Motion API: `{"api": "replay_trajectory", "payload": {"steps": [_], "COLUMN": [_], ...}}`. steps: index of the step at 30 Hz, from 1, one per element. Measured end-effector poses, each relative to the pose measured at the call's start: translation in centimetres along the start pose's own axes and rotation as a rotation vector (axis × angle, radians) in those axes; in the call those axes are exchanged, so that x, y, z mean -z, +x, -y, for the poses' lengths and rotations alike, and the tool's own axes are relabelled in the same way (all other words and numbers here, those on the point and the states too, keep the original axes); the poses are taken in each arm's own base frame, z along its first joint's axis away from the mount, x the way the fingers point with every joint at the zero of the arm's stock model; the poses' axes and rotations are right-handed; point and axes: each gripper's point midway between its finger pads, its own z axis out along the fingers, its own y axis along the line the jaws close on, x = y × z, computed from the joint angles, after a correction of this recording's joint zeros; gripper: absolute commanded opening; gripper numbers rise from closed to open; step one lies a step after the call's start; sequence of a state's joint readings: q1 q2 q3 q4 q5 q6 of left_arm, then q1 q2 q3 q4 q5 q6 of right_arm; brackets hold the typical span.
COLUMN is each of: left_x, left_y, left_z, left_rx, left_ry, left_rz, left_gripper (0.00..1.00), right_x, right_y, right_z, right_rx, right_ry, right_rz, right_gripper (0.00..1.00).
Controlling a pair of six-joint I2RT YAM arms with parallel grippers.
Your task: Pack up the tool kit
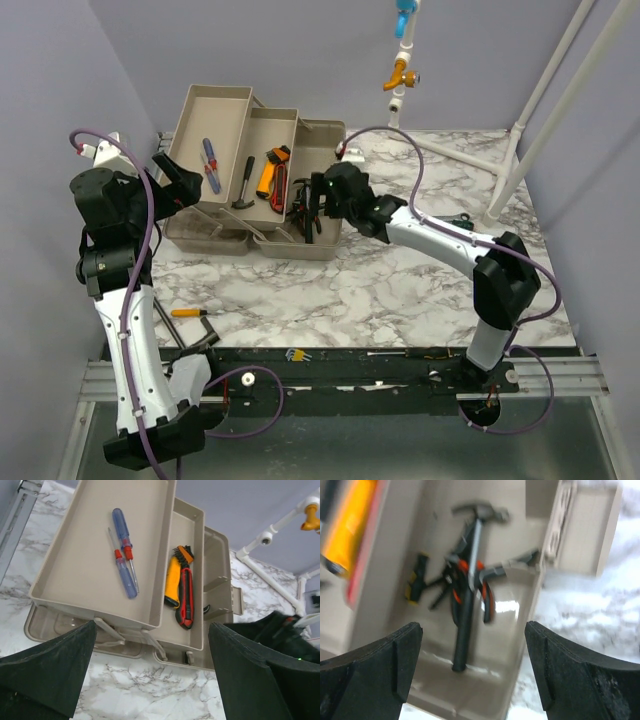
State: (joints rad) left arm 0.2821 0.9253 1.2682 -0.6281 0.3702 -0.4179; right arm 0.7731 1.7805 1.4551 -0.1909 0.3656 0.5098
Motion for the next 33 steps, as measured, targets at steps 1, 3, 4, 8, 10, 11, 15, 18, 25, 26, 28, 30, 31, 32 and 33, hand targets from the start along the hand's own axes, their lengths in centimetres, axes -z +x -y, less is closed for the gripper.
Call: {"api": "replay_trajectory", "payload": {"steps": [1,3,4,8,10,11,15,18,25,26,28,30,31,32,33], "left_x": [0.2,0.4,0.4,-0.1,-0.3,-0.4,-0.7,-0.7,-0.4,-0.3,-0.2,-0.1,-0.1,-0.2,-0.4], "left_y": [-0.1,-0.2,-0.2,0.2,0.4,0.5,0.8,0.9,0.5,0.3,-0.1,-0.4,-0.4,-0.4,-0.4], "left_z": [0.4,1.1,1.4,2.5,2.9,3.1,3.5,3.3,2.9,2.9,2.9,2.9,2.9,2.9,2.8], "left_rx": [0.0,0.002,0.004,0.022,0.026,0.027,0.025,0.018,-0.005,-0.012,-0.022,-0.026,-0.026,-0.026,-0.024], "left_ry": [0.017,0.047,0.062,0.118,0.135,0.145,0.16,0.152,0.121,0.117,0.111,0.109,0.107,0.105,0.1], "left_rz": [0.01,0.019,0.021,0.002,-0.008,-0.014,-0.028,-0.028,-0.016,-0.011,0.001,0.008,0.009,0.008,0.005], "left_gripper": [0.96,0.96,0.96,0.96,0.96,0.96,0.96,0.96,0.96,0.96,0.97,0.97,0.96,0.97,0.96], "right_x": [0.0,0.2,0.2,0.3,0.3,0.2,0.0,-0.2,-0.3,-0.3,-0.3,-0.1,0.0,0.2,0.5], "right_y": [1.8,4.8,5.7,6.8,6.8,6.9,7.8,7.9,7.6,7.4,7.0,6.6,6.4,6.3,6.2], "right_z": [0.5,1.5,2.2,3.9,4.4,4.6,5.1,5.0,6.1,6.5,7.8,9.4,10.2,11.0,11.8], "right_rx": [0.008,0.027,0.029,0.027,0.023,0.024,0.037,0.034,0.023,0.016,0.001,-0.006,-0.005,-0.005,-0.006], "right_ry": [0.021,0.064,0.089,0.163,0.183,0.189,0.201,0.196,0.218,0.221,0.232,0.251,0.261,0.269,0.277], "right_rz": [-0.037,-0.104,-0.124,-0.144,-0.142,-0.143,-0.165,-0.161,-0.149,-0.147,-0.143,-0.142,-0.143,-0.145,-0.149], "right_gripper": [0.87,0.81,0.78,0.6,0.45,0.37,0.09,0.01,0.01,0.01,0.01,0.01,0.01,0.01,0.01]}}
